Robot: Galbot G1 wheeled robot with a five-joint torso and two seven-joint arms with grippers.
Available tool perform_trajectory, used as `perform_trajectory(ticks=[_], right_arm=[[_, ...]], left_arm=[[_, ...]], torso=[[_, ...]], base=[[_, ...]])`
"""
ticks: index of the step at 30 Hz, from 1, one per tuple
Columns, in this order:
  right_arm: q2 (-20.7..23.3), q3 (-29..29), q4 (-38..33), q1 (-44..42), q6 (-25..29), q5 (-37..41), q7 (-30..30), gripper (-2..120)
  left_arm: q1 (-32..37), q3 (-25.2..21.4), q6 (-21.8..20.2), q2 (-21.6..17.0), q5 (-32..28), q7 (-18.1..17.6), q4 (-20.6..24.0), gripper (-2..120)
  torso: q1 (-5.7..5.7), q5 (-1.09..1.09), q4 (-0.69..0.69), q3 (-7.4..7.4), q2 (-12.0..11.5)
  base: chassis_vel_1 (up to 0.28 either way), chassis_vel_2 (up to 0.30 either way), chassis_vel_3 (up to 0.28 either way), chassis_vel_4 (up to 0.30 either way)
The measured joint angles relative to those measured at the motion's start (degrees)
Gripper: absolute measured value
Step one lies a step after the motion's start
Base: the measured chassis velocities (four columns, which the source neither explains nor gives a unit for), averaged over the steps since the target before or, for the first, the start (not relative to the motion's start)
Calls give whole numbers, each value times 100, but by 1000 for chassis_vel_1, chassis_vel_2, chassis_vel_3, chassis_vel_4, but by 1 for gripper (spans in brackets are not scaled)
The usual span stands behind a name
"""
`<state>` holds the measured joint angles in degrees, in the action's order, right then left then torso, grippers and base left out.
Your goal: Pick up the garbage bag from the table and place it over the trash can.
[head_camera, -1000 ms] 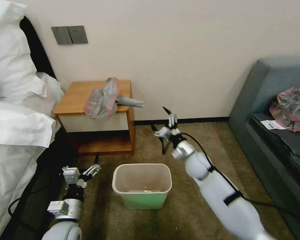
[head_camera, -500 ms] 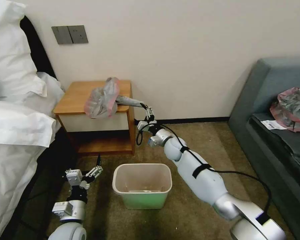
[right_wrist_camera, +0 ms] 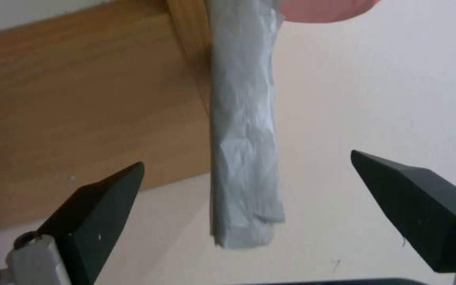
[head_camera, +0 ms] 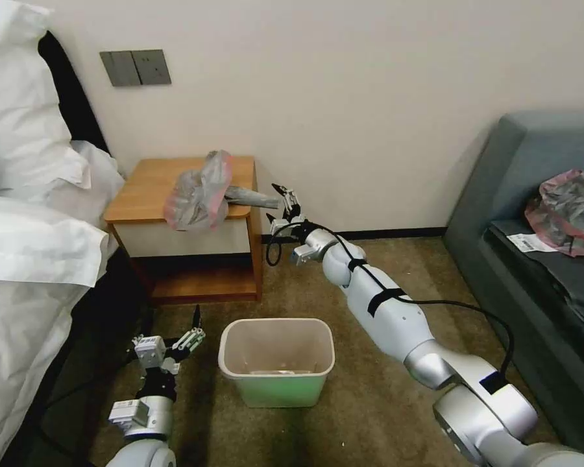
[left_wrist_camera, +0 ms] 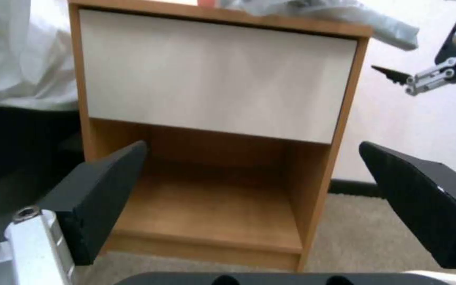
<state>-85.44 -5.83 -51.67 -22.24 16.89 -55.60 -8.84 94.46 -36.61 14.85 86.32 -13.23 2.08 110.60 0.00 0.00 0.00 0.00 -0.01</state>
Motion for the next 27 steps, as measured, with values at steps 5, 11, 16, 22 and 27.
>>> perform_trajectory(ticks=[5, 11, 16, 22, 27], right_arm=[[-22, -29, 36, -45, 1, -40, -53, 95], [-36, -25, 41, -95, 10, -42, -86, 74], [-55, -46, 59, -94, 12, -42, -87, 57], [-84, -46, 94, -43, 30, -39, -87, 33], [-75, -22, 121, -34, 69, -21, -81, 13]], left_arm=[[14, 4, 34, 40, 101, -3, -48, 100], [11, -59, 37, -62, 107, -16, -52, 100], [18, -79, 33, -115, 86, -40, -42, 100], [34, -79, 25, -126, 86, -44, -22, 100], [22, -89, 20, -116, 85, -52, -23, 100]], torso=[[0, 0, -1, 0, 0], [0, 0, -1, 0, 0], [0, 0, 0, 0, 0], [0, 0, 0, 0, 0], [0, 0, 0, 0, 0]], base=[[0, 0, 0, 0], [0, 0, 0, 0], [0, 0, 0, 0], [0, 0, 0, 0], [0, 0, 0, 0]])
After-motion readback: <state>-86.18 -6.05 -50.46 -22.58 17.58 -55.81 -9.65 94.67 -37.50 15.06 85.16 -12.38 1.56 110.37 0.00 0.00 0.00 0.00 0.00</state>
